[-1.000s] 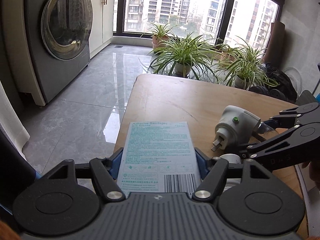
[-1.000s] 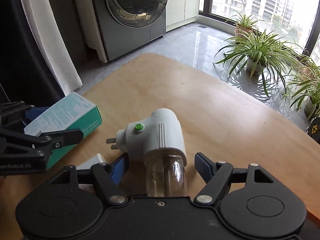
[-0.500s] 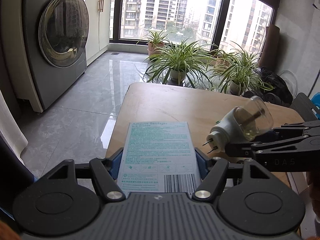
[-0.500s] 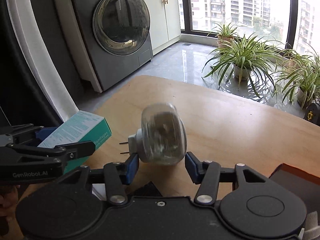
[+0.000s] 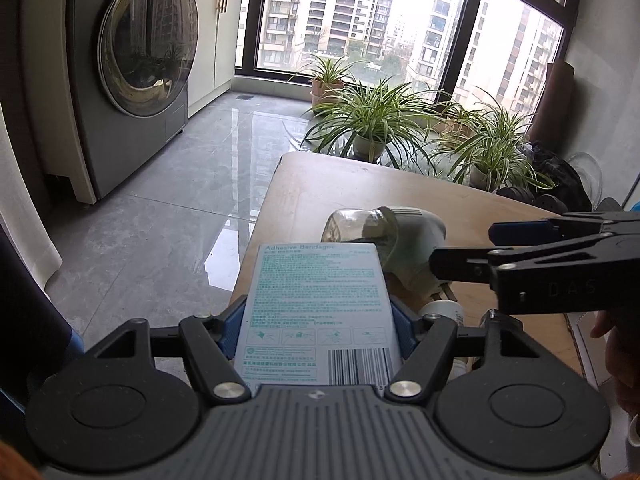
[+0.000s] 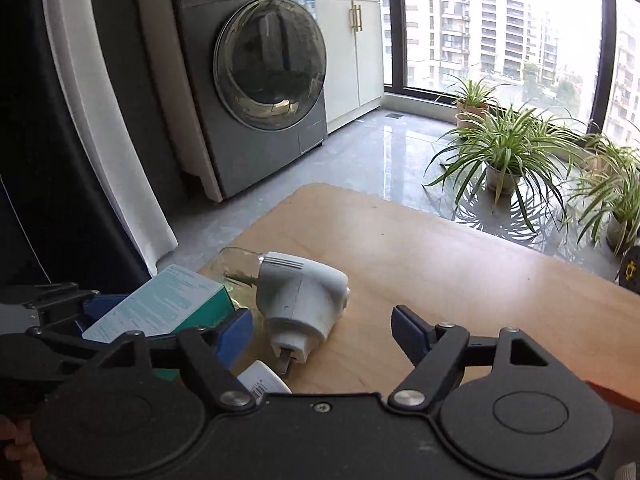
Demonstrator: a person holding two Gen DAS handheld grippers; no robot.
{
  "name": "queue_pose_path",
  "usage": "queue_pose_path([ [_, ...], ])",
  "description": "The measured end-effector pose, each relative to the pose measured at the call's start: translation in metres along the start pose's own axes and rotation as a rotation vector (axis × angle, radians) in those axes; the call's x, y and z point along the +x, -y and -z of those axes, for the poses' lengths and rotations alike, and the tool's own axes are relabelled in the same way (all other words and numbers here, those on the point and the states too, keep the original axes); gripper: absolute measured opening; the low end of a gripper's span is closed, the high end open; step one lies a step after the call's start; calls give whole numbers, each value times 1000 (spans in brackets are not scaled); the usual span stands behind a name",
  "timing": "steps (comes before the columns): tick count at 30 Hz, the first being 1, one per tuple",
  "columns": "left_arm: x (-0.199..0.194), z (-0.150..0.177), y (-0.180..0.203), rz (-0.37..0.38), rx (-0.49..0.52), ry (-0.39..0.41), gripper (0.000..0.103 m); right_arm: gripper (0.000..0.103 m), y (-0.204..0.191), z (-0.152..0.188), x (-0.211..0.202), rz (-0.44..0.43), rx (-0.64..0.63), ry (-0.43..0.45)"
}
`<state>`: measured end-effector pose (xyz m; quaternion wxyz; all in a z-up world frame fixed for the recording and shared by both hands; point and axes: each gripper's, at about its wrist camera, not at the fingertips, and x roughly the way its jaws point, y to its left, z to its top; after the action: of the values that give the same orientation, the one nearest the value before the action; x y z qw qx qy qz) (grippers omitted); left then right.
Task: Organize rigid objects
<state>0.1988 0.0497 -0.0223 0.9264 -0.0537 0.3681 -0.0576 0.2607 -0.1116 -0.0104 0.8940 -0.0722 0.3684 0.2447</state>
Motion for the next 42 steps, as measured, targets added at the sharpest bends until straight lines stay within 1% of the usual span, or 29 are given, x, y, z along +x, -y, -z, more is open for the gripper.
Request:
queue_pose_path([
  [2, 1, 1, -2, -10, -8, 3, 72, 91, -3, -5, 16, 19, 6, -37],
  [3, 0, 1, -3, -14, -13, 7, 72, 91, -2, -7, 26, 24, 30, -66],
  [4, 0, 1, -4, -16, -20, 9, 72, 91, 0, -8, 32, 9, 52, -85],
  [6, 1, 1, -6, -24, -30, 12, 72, 91, 4, -7, 43, -19, 99, -92],
  [8, 2, 2, -7, -25, -37, 10, 72, 93, 5, -6, 53, -27, 115, -109],
  [9, 3, 2, -7, -24, -38, 9, 72, 94, 4, -5, 53, -21, 99, -83],
  [10, 3, 1, -7, -26, -35, 11, 72, 93, 4, -4, 53, -27, 101, -78],
  [11, 3, 2, -7, -29, -32, 12, 72, 84, 5, -2, 51, -37, 109, -61],
  [12, 3, 2, -7, -30, -30, 14, 72, 79, 5, -2, 49, -37, 123, -52],
  [16, 2, 1, -6, -26, -36, 17, 72, 78, 9, 5, 38, -7, 141, -29],
  [19, -1, 1, -3, -23, -30, 29, 72, 78, 15, 9, 21, 3, 181, 4],
  [26, -17, -2, 10, -17, 2, 60, 72, 78, 18, 18, -40, 84, 224, 70],
  [34, -55, -4, 29, -40, 17, 90, 71, 78, 14, 48, -103, 155, 323, 109],
  [38, -76, 0, 42, -39, 29, 106, 72, 78, 8, 65, -133, 186, 336, 129],
  [42, -90, 9, 56, -30, 44, 106, 71, 78, 5, 81, -160, 213, 349, 143],
])
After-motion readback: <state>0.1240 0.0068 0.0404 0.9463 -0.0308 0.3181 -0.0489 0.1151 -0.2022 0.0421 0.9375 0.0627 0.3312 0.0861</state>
